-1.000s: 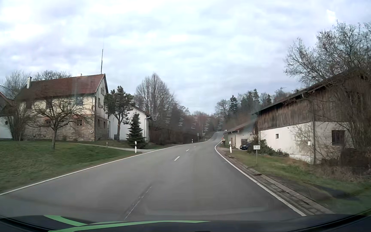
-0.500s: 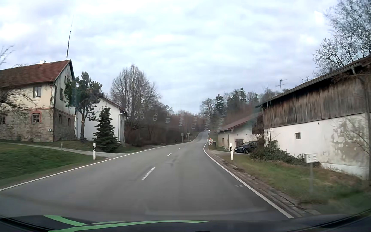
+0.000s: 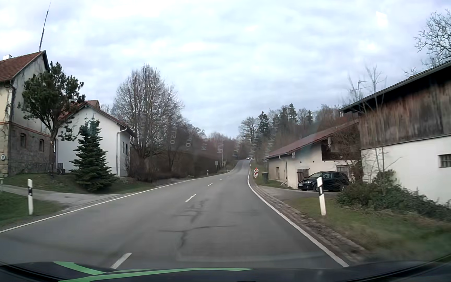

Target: Follow the waypoints while adhering to traffic rules and regulations

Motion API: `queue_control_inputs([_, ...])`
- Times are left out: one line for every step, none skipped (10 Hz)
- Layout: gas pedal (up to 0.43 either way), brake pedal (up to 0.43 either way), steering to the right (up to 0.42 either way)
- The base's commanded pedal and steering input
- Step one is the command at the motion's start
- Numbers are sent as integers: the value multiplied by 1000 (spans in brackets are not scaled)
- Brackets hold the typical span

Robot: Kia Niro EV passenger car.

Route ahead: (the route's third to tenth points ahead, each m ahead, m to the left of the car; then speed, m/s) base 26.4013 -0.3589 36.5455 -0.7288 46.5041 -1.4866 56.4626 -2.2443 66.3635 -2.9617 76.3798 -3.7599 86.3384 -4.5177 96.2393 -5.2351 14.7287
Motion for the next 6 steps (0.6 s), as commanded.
queue_control_inputs([157, 0, -3])
queue_control_inputs([169, 0, 0])
queue_control_inputs([169, 0, 1])
queue_control_inputs([169, 0, 3])
queue_control_inputs([169, 0, 4])
queue_control_inputs([169, 0, 5])
